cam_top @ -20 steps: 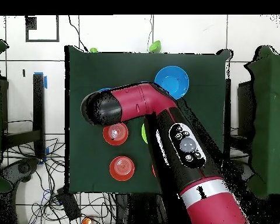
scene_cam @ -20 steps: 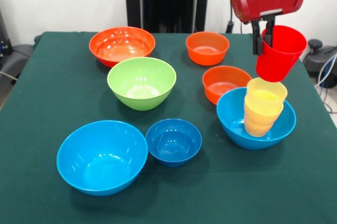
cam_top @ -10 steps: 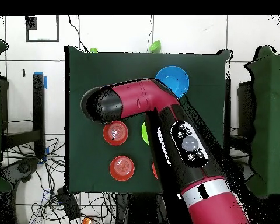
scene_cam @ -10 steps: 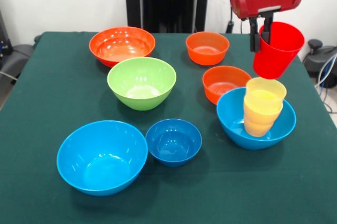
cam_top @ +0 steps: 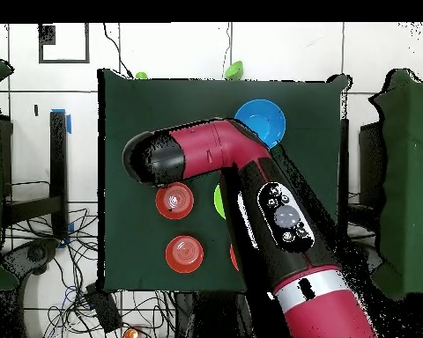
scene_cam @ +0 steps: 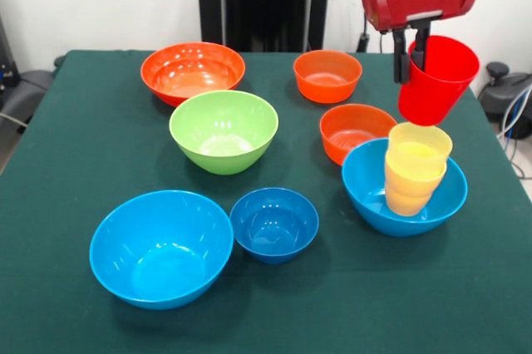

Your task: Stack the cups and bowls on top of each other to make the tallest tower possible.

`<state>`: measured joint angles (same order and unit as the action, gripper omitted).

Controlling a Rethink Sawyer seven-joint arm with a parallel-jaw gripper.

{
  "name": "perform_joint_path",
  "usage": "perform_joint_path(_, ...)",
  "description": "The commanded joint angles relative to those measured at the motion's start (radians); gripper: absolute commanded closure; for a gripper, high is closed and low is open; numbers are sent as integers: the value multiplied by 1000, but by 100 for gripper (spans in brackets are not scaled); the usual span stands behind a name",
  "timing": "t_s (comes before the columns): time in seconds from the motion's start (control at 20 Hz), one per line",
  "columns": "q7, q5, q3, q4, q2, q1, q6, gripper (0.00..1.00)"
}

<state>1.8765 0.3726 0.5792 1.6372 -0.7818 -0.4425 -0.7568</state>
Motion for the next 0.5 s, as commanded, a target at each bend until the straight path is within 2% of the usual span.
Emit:
perform_joint_path(0.05, -130, 57, 24, -1, 74, -3, -21, 100)
perform_joint_path(0.5, -120, 86, 13, -9, 109, 4, 21, 100)
